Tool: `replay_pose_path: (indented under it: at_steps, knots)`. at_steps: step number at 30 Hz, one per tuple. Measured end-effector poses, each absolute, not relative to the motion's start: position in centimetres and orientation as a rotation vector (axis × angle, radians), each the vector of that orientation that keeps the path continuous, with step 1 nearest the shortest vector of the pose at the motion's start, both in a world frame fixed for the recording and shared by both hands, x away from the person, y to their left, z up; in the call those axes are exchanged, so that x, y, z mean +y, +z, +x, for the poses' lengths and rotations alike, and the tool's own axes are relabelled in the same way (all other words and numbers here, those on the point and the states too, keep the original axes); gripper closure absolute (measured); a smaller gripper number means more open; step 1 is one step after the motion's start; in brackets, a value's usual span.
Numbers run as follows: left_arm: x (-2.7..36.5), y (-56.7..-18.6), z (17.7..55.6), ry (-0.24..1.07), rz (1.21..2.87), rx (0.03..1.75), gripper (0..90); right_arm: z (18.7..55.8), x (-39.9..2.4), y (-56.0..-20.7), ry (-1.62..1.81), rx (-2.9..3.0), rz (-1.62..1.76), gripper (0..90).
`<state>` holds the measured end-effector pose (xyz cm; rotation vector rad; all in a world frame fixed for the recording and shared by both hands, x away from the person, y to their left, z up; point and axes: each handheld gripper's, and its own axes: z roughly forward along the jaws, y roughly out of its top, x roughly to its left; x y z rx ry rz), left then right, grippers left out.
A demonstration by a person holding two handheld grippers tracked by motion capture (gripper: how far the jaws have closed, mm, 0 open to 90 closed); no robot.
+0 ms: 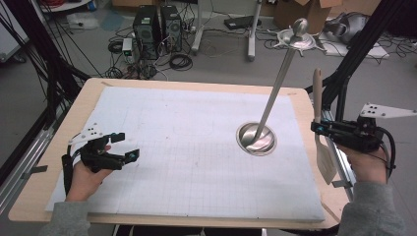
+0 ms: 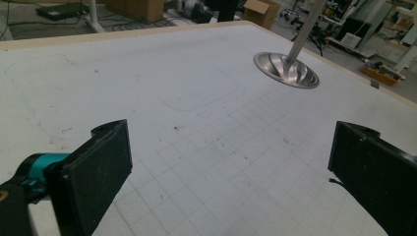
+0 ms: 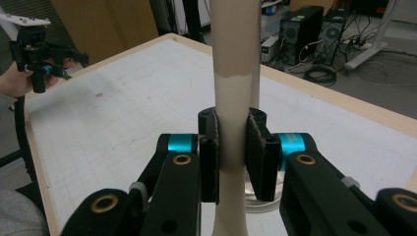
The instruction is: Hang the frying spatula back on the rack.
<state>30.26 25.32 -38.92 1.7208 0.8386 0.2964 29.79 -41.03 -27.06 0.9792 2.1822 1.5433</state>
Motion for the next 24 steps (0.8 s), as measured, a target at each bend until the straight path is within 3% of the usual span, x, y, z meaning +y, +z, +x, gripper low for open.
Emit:
replay_pose_path:
  at_steps: [24]
  knots:
    - [25.5, -39.2, 30.2, 0.278, 1.712, 0.85, 3.3, 30.5, -41.7, -24.5, 1.576, 2.138, 0.989, 78.0]
